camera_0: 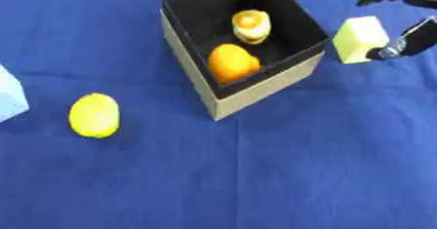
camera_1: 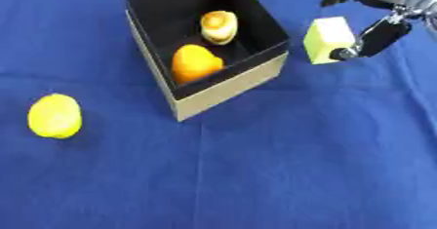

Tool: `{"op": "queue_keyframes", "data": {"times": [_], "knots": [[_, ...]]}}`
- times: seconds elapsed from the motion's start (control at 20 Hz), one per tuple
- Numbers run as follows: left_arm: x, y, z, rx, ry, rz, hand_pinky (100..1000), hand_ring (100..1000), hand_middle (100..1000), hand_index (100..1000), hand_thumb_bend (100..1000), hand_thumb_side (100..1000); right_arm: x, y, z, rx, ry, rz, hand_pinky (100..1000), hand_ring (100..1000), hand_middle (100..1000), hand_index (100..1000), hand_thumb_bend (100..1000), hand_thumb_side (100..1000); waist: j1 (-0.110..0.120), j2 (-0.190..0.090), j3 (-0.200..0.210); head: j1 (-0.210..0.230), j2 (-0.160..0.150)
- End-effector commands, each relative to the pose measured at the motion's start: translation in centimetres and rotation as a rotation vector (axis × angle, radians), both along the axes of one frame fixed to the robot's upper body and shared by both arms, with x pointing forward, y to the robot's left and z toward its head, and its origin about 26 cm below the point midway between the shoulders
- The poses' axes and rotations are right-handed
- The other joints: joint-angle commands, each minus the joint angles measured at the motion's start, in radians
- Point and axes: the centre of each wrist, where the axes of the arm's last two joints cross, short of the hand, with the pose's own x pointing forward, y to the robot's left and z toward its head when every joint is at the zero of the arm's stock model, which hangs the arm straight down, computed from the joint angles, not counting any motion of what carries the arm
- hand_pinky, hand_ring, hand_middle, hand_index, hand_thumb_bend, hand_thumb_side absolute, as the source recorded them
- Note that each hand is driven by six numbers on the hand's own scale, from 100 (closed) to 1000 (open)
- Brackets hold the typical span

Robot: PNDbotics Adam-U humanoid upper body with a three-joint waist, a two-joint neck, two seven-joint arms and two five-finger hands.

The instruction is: Pick up objects on the table and place them in the box.

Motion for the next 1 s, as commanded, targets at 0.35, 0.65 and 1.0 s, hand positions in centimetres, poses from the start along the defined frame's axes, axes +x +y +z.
{"op": "queue_keyframes", "data": {"times": [0.35, 0.65, 1.0], "knots": [[-0.1, -0.1, 0.9, 0.025, -0.035, -0.008, 748, 719, 647, 828, 253, 667, -0.2, -2.4, 1.5, -0.014, -0.074, -0.112, 884, 898, 833, 869, 536, 149, 0.002, 0.004, 0.026, -0.025, -0.044], [-0.1, -0.2, 0.8, 0.027, -0.036, -0.01, 749, 719, 647, 828, 250, 670, 0.0, -3.6, 1.4, -0.045, -0.076, -0.18, 889, 901, 838, 873, 529, 142, 0.002, 0.022, 0.034, -0.026, -0.054], [-0.1, -0.3, 0.9, 0.027, -0.036, -0.013, 749, 719, 647, 827, 246, 672, 0.1, -4.2, 1.3, -0.065, -0.055, -0.204, 890, 896, 816, 860, 511, 125, -0.001, 0.032, 0.035, -0.03, -0.059]]}}
